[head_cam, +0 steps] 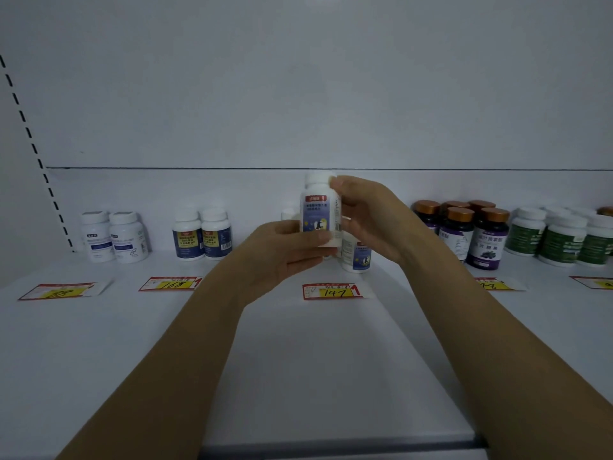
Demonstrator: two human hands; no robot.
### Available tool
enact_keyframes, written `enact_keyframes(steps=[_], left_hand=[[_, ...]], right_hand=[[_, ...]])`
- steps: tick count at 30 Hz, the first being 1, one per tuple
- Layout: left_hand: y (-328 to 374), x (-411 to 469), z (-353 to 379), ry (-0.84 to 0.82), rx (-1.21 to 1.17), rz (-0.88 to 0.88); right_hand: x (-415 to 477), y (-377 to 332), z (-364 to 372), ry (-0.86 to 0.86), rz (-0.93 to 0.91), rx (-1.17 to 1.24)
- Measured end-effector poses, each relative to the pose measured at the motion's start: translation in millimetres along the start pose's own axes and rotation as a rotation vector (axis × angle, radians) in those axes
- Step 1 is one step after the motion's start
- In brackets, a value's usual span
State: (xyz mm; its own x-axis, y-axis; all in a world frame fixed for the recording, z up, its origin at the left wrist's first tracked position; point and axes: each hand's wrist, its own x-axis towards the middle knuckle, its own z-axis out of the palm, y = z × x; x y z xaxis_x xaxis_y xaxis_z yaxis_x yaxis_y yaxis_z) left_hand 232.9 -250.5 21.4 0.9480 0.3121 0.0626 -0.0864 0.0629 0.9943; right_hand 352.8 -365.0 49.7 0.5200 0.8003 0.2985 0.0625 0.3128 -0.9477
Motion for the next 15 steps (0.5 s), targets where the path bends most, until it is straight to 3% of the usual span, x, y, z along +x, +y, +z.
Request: enact_keyframes(steps=[5,8,15], left_hand=[[-4,4,4,0.267,0.375,0.124],[-7,6,3,0.281,0.448,0.173],[-18,9,-1,0.302,0.662,0.247]], right_hand=[[0,1,1,0.065,-0.110,-0.438],[0,-1,2,0.145,-0.157,-0.637],[5,2,5,0.136,-0.188,-0.912]])
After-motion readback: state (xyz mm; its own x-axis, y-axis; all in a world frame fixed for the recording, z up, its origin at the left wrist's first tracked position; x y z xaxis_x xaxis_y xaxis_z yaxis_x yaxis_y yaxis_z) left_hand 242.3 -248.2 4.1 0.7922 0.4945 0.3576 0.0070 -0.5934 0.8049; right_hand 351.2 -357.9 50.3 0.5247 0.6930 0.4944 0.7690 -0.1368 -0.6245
